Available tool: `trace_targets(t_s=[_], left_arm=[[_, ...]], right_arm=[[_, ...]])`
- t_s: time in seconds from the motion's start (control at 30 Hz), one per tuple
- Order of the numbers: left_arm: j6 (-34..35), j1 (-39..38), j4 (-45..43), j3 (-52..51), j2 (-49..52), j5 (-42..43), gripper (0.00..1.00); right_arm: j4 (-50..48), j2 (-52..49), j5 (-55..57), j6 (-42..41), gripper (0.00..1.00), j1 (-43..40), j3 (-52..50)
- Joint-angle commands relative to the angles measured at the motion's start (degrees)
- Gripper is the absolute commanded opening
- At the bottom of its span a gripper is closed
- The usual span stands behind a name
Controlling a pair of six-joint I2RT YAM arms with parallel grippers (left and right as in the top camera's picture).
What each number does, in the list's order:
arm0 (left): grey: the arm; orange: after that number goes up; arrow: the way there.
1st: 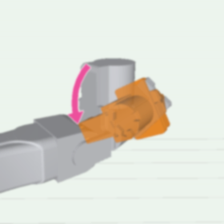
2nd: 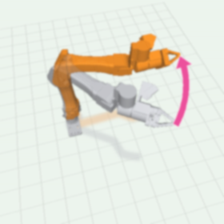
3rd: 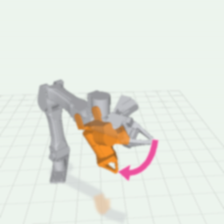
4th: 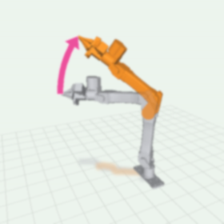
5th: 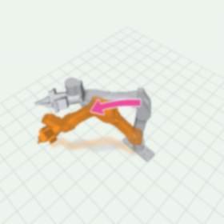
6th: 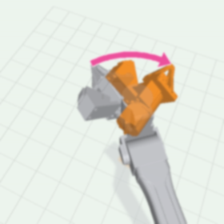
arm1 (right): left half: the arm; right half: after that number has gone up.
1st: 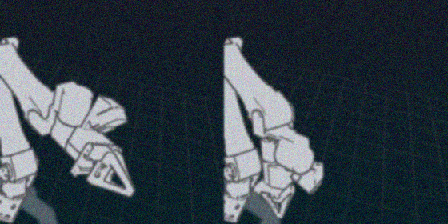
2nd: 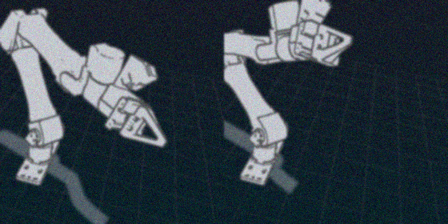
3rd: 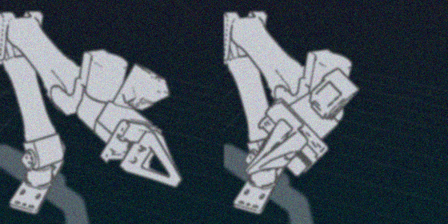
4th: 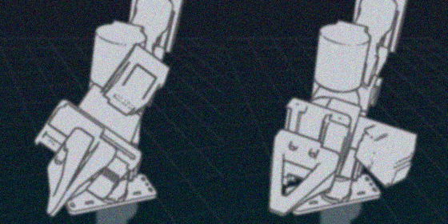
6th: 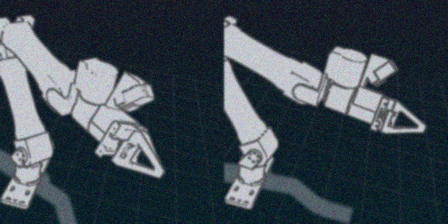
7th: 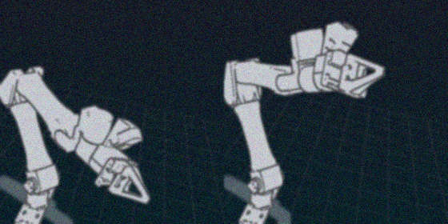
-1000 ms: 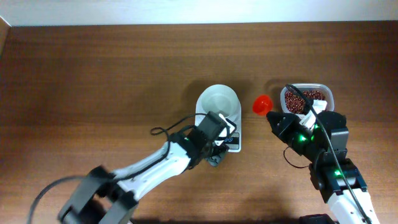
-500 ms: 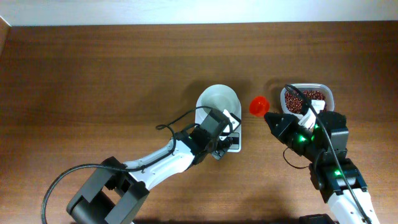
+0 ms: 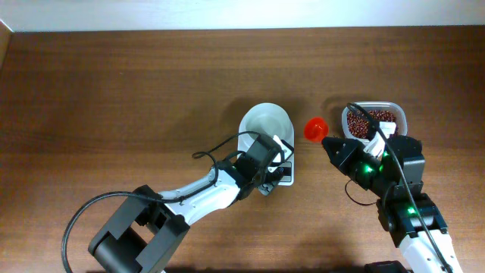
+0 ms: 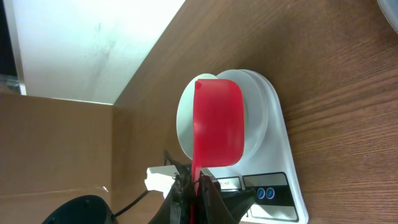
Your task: Scoop and weigh 50g on scale
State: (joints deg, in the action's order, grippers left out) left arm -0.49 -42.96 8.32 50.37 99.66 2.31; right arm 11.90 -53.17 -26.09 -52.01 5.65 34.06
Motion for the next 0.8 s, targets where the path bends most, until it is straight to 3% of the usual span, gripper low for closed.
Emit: trace_targets(t_s=[0.0, 0.77], left_arm=[[-1.38, -0.17, 0.07, 0.68, 0.74, -0.66, 0.0], [-1.75, -0.2, 4.66, 2.45, -4.63, -1.05, 0.0]], right_arm=[[-0.15, -0.02, -0.76, 0.81, 0.04, -0.48, 1.16], [-0.15, -0.04, -0.72, 0.83, 0.04, -0.48, 1.16]])
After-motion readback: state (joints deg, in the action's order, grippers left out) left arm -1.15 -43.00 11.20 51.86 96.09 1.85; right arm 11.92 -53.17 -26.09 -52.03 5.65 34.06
